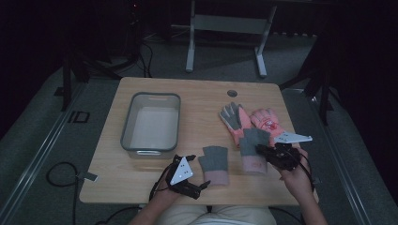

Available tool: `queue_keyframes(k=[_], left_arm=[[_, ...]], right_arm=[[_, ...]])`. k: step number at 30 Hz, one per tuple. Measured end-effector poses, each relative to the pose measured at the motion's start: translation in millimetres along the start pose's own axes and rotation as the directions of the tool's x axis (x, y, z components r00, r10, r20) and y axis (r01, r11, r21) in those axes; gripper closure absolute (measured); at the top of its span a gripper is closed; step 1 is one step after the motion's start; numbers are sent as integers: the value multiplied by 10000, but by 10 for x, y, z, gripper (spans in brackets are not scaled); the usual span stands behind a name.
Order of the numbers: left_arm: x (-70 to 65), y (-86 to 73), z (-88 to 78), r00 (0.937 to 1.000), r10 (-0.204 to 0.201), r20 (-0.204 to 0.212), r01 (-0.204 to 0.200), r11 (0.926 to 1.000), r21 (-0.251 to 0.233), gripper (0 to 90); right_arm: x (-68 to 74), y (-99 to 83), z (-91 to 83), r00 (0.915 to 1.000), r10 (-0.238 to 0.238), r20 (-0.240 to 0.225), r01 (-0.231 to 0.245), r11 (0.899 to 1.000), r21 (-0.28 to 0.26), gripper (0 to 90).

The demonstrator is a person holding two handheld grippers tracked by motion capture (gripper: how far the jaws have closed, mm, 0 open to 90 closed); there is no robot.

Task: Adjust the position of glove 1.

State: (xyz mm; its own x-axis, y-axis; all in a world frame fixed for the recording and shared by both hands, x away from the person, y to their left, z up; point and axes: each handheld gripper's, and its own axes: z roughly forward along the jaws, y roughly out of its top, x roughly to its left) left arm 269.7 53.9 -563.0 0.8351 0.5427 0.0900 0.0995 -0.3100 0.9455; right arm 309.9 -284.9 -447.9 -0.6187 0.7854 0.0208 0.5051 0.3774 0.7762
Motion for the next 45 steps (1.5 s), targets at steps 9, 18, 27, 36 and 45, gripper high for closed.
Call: queue_keyframes(k=[9, 18, 27, 36, 45], left_arm=[[-10, 19, -48, 10000, -25, -10, 24, 9995, -307, 0], [-49, 32, -83, 9999, 86, 69, -83, 9987, -503, 0], [-66, 24, -61, 9998, 169, 87, -166, 9989, -435, 0], [-67, -9, -13, 9997, 223, 25, -223, 9995, -246, 0], [-38, -12, -15, 9999, -169, -1, 169, 9991, -377, 0]], right_arm=[[386, 268, 254, 9962, -21, -869, 0, 9997, -248, 854], [588, 164, 725, 9899, -135, -1411, 226, 9977, 632, 853], [684, 8, 998, 9848, -189, -1727, 416, 9908, 1290, 852], [682, -88, 1156, 9831, -70, -1828, 398, 9836, 1761, 850], [643, -136, 1219, 9812, 197, -1921, 171, 9819, 1884, 835]])
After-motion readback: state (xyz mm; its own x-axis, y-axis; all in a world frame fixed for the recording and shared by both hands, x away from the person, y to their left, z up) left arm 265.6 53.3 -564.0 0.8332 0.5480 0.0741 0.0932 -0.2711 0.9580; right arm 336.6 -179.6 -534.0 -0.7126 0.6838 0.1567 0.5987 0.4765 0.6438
